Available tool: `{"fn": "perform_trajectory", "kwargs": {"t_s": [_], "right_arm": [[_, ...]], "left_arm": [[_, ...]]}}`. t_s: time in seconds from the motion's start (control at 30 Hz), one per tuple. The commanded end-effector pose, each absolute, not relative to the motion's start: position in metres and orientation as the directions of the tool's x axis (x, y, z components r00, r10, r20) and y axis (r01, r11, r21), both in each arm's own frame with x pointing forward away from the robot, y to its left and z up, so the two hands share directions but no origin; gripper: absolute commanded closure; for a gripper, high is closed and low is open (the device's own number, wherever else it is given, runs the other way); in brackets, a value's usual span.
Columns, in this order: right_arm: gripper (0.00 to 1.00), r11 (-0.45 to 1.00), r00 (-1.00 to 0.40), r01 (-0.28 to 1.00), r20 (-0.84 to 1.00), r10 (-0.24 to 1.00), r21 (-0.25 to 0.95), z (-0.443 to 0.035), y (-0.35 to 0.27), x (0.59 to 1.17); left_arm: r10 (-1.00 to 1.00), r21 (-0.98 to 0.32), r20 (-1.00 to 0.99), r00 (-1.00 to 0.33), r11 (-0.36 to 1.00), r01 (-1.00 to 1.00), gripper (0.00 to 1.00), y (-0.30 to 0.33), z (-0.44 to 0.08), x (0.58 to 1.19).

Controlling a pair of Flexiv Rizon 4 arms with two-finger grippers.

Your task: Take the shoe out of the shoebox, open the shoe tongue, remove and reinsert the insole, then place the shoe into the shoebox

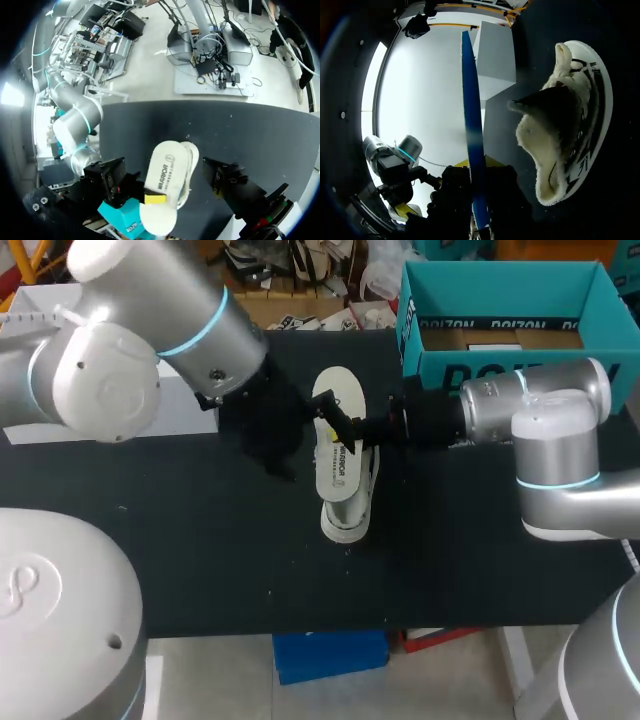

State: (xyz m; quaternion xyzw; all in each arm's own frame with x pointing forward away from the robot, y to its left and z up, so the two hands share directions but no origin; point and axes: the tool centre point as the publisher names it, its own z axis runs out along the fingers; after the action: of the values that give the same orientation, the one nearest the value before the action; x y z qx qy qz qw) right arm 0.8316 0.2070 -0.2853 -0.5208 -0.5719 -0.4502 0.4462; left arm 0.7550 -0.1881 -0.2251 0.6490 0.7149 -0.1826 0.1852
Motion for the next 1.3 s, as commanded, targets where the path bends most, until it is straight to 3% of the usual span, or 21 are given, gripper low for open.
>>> {"fn": "perform_trajectory", "kwargs": {"t_s": [0.03, 0.67, 1.3], "right_arm": [[1.0, 0.049, -0.059, 0.997, 0.979, 0.194, 0.051, -0.286, 0.209, 0.831], [1.0, 0.049, -0.059, 0.997, 0.979, 0.194, 0.051, -0.286, 0.209, 0.831], [1.0, 0.049, -0.059, 0.997, 0.979, 0.194, 0.051, -0.286, 0.209, 0.831]], "left_arm": [[0.966, -0.03, -0.237, -0.099, 0.095, 0.995, 0.0, -0.206, -0.235, 0.762], [0.96, 0.041, -0.278, -0.019, 0.032, 0.999, 0.0, -0.204, -0.231, 0.786], [0.968, 0.078, -0.244, 0.051, -0.032, 0.996, 0.0, -0.209, -0.237, 0.873]]}}
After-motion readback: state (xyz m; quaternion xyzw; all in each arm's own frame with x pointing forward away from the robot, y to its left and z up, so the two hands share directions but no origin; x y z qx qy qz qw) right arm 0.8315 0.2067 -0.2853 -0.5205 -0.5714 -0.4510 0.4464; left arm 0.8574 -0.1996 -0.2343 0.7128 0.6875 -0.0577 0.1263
